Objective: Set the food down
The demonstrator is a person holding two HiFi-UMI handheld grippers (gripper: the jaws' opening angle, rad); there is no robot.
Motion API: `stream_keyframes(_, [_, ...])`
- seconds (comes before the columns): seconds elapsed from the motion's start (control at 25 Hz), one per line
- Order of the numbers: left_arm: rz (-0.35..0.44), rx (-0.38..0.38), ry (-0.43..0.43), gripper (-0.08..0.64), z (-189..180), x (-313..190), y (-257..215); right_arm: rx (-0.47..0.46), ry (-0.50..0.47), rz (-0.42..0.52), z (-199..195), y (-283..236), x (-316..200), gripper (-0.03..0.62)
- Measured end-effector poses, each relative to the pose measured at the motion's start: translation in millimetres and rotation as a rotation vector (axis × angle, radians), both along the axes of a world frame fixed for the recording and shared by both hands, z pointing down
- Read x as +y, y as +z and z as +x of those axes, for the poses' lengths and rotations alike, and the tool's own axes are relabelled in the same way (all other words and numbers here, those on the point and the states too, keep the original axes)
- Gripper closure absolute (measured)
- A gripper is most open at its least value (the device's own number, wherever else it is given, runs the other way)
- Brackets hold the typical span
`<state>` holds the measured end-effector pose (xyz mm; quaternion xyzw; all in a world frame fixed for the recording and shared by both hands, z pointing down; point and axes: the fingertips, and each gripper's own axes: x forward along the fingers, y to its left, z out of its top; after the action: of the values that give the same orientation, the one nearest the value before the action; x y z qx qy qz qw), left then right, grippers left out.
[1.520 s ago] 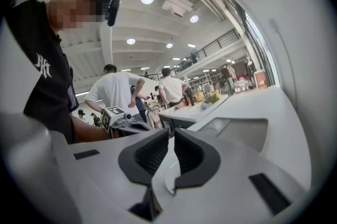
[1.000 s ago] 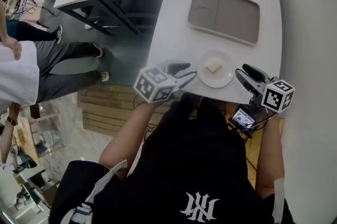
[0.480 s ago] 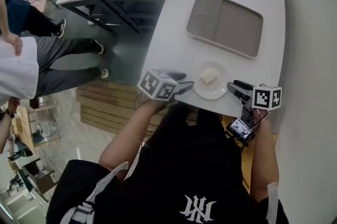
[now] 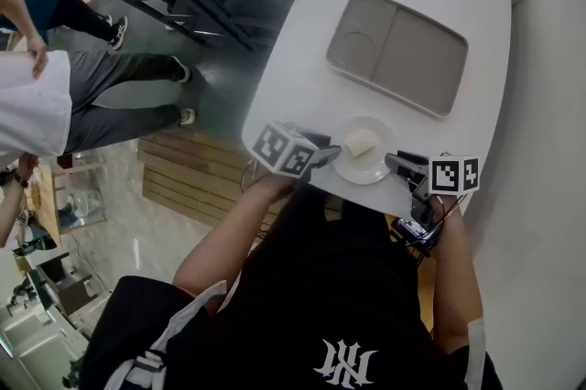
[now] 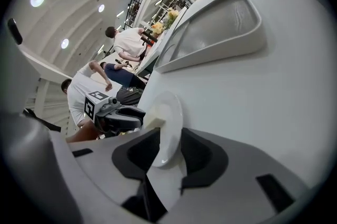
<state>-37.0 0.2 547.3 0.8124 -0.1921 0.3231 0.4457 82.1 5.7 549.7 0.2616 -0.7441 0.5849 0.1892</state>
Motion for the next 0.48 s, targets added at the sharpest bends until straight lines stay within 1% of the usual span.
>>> stream_keyframes(0.16, [-0.005,-0.013,0.004,0.449,0.3,0.1,-0.5,0.003,0.001,-0.018,-0.2,0.7,-1.4,0.496])
stream_keyframes(0.28, [-0.009,-0.031,0.024,0.460,-1.0,1.4,0.7,0.025,0.013,-0.032,2.8,5.6,-2.5,0.551])
stream_keyframes(0.4, [-0.012,-0.035,0.028,0.499,-3.9,1.0,2.0,0.016,0.043,-0.047,3.8,6.1,-4.8,0.560])
stream_keyframes(0.48, [-0.009,-0.033,0.029,0.505,-5.6,-1.2,1.7,0.007,0.052,-0.050,2.8,5.0,-7.3,0.563])
